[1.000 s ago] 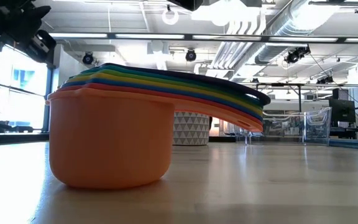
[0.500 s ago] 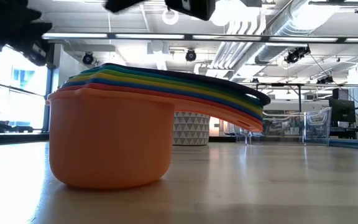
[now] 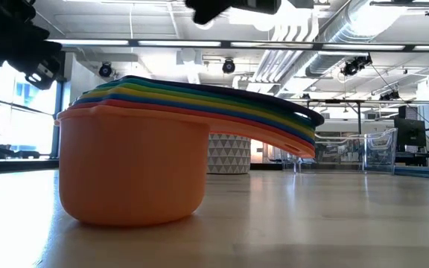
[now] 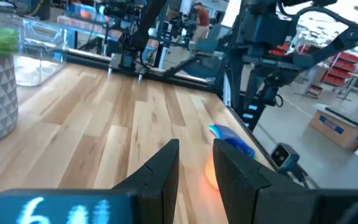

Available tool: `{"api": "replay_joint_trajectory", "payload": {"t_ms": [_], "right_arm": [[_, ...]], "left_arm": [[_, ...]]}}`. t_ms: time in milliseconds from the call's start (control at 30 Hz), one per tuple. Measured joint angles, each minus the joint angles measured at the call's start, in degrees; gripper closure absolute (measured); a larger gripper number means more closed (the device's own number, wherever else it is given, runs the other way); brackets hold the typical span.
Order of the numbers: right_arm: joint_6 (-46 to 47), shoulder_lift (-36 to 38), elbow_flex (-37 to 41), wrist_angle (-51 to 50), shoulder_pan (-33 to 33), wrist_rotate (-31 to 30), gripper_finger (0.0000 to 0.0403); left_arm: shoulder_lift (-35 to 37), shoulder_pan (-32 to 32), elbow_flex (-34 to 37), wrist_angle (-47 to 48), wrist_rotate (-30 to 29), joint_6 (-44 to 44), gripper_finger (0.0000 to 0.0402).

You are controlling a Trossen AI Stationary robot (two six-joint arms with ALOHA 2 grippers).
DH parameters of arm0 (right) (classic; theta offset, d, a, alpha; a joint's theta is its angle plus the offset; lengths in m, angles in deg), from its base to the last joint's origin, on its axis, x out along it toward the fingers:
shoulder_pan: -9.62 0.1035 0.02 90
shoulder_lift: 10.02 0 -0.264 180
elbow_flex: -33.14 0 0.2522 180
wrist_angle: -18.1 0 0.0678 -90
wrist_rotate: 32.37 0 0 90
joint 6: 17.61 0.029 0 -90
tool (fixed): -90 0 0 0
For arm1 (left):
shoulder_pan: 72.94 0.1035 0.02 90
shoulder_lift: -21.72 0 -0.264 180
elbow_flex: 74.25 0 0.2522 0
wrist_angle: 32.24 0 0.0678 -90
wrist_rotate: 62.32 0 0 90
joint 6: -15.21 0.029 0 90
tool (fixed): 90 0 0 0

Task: Nest measuring cups in basket
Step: Put the nested measuring cups into the transparent bin

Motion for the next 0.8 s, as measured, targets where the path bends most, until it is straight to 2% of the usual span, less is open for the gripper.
{"api": "replay_joint_trajectory", "payload": {"t_ms": [233,533,800], "right_arm": [[0.1,0.4,0.0,-3.1,-0.7,3.9,0.0339],[0.0,0.4,0.0,-5.6,-0.7,3.7,0.0339],[-0.5,0.4,0.0,-6.8,-1.4,3.7,0.0339]], "left_arm": [[-0.5,0.0,0.0,-0.4,-0.8,2.0,0.0312],[-0.5,0.0,0.0,-0.5,-5.1,-0.9,0.0312],[-0.5,0.0,0.0,-0.6,-5.1,3.7,0.0312]]}}
